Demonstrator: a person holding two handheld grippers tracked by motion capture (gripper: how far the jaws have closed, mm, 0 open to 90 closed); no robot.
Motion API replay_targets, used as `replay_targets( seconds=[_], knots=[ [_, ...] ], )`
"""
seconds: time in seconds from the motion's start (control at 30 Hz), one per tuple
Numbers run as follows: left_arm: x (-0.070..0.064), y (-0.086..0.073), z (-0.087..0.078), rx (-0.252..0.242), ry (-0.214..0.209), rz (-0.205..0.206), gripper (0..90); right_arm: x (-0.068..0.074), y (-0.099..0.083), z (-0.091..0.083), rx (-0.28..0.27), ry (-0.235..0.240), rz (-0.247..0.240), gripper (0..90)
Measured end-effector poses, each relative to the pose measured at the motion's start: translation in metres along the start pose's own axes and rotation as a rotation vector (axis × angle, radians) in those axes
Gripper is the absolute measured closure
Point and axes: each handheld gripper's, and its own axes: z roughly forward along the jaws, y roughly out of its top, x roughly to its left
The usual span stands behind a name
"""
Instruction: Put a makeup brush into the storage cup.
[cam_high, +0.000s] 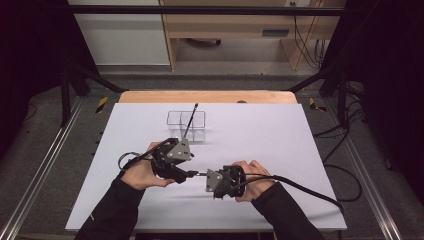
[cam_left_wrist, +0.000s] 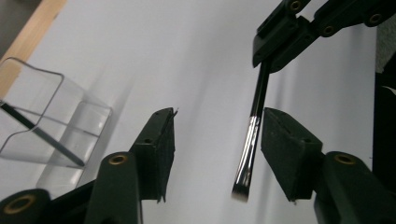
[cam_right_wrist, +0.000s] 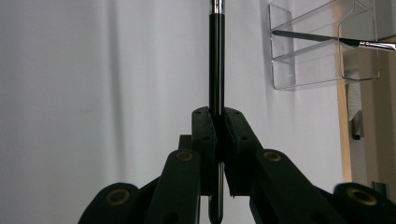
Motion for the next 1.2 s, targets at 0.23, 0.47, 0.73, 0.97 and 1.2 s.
replay_targets(
  seconds=[0.23, 0.47, 0.73, 0.97, 1.2],
  knots=[
    [0.005, -0.017, -0.009, -0.08, 0.06, -0.054, 31.6, -0.004, -0.006, 0.001, 0.0, 0.004, 0.04, 84.3],
    [0.008, -0.032, -0.014, -0.128, 0.103, -0.11, 25.9, -0.007, -0.012, 0.002, -0.003, 0.011, 0.086, 84.3],
    [0.009, -0.043, -0.013, -0.159, 0.132, -0.162, 21.8, -0.01, -0.02, 0.002, -0.013, 0.001, 0.149, 84.3],
    [0.009, -0.05, -0.009, -0.164, 0.132, -0.188, 21.7, -0.01, -0.028, 0.005, -0.034, -0.004, 0.206, 84.2],
    [0.009, -0.056, -0.004, -0.169, 0.136, -0.226, 20.5, -0.011, -0.036, 0.005, -0.074, -0.013, 0.282, 84.2]
  ],
)
